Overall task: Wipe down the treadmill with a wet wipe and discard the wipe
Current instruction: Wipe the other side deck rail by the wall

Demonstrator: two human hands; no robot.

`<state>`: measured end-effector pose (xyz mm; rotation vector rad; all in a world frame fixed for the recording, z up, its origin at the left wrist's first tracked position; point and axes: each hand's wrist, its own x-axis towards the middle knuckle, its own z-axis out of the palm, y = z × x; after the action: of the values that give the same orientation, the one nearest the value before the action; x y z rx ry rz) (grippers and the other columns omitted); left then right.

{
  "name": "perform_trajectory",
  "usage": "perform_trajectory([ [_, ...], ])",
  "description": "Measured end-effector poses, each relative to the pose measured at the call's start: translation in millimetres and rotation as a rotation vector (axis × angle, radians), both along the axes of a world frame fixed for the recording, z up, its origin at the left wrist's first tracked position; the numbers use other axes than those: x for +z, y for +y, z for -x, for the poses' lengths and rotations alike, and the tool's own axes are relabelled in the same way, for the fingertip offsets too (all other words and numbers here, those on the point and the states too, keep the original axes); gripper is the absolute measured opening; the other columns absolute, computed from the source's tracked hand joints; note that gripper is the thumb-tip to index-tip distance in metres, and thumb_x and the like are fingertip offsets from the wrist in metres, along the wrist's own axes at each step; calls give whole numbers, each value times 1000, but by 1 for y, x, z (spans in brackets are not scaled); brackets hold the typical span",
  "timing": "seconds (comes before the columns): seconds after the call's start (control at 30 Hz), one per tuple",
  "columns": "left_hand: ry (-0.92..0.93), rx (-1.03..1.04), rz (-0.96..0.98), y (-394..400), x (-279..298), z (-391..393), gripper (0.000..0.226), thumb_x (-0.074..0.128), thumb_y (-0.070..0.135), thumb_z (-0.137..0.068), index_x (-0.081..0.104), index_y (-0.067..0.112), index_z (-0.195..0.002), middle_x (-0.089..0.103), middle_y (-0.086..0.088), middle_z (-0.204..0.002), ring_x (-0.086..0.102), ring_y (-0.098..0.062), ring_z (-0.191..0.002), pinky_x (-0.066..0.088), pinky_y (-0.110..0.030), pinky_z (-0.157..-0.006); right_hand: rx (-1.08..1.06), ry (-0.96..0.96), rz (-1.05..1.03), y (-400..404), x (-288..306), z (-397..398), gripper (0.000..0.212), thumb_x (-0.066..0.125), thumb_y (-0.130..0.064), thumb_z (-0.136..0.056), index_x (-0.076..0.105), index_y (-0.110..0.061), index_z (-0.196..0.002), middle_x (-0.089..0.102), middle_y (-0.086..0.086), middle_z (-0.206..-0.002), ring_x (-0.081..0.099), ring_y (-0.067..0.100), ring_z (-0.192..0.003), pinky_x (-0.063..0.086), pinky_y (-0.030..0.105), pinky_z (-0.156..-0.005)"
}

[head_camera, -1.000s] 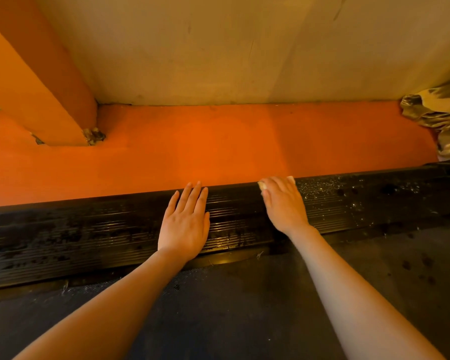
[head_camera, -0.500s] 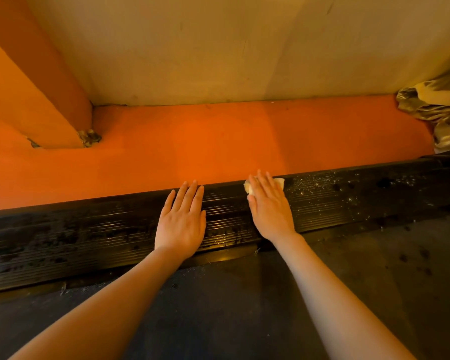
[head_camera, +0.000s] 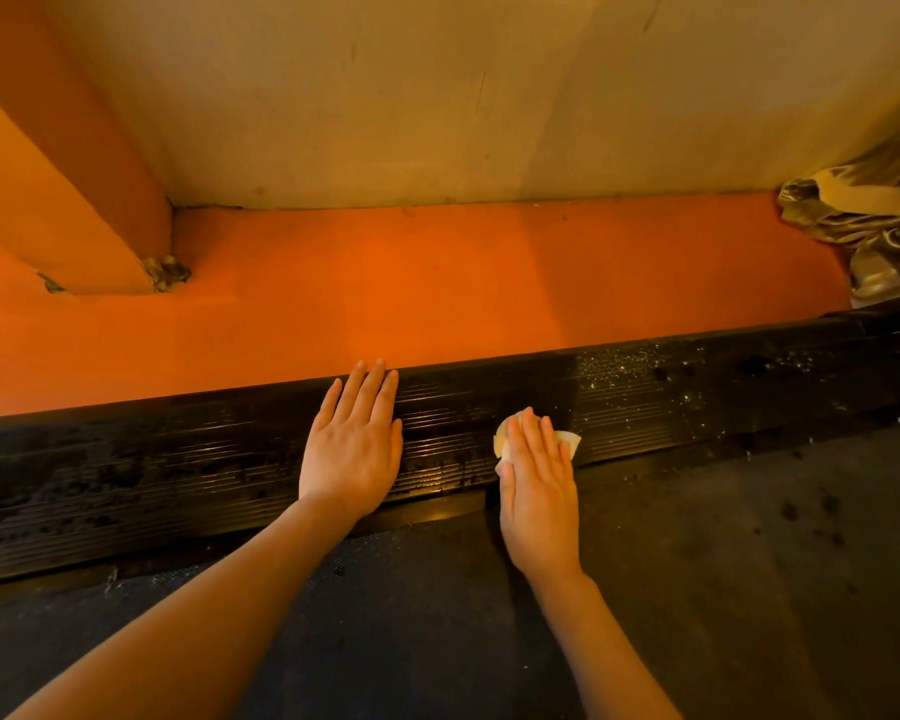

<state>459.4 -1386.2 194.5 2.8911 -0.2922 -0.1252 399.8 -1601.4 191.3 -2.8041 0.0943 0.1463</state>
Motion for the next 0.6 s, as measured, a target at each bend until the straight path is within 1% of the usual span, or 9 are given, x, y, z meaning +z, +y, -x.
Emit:
perform_trajectory([
  [0.13,-5,3,10,0,-1,-1,55,27,36,-105,22,13,-154,14,-6,-162,4,-21,-150,2,-38,-121,-8,14,0,-10,4,-42,55,35,-22,-104,19,-16,-156,15,5,-164,4,21,-152,12,42,-124],
  [0.23,-2,1,7,-1,-1,-2,55,27,36,-105,21,13,-154,14,-7,-162,4,-21,-151,1,-37,-121,2,25,3,-15,8,-71,54,37,-19,-105,20,-16,-156,13,5,-165,3,22,-152,12,42,-124],
  [0.3,-4,-1,5,0,-1,-2,54,25,36,-105,22,13,-154,15,-7,-162,5,-22,-151,2,-38,-121,-4,17,-5,-15,9,-73,54,38,-19,-105,21,-16,-156,14,4,-165,4,22,-152,13,42,-124],
  [0.37,-11,0,7,0,-1,-1,54,24,35,-105,23,13,-154,16,-8,-162,7,-22,-150,4,-38,-121,-41,-7,-13,-11,8,-60,54,40,-18,-104,23,-16,-155,16,5,-164,6,22,-152,12,40,-124],
  [0.43,-4,1,13,0,-1,-1,55,28,36,-104,23,13,-154,16,-7,-162,6,-22,-150,5,-39,-122,-101,-40,-6,-4,5,-34,54,40,-18,-102,25,-15,-154,20,6,-163,9,22,-151,12,40,-123],
  [0.53,-9,2,13,0,-1,0,56,31,36,-104,22,13,-154,15,-7,-162,5,-22,-150,4,-39,-121,-166,-60,5,6,-4,7,51,29,-21,-103,26,-14,-154,22,7,-162,11,23,-151,12,41,-121],
  [0.6,-5,-4,11,0,-1,0,56,32,36,-104,21,13,-154,13,-7,-162,4,-22,-150,2,-38,-121,-155,-56,4,5,-7,15,52,24,-25,-103,25,-14,-154,23,7,-162,10,23,-151,12,41,-120],
])
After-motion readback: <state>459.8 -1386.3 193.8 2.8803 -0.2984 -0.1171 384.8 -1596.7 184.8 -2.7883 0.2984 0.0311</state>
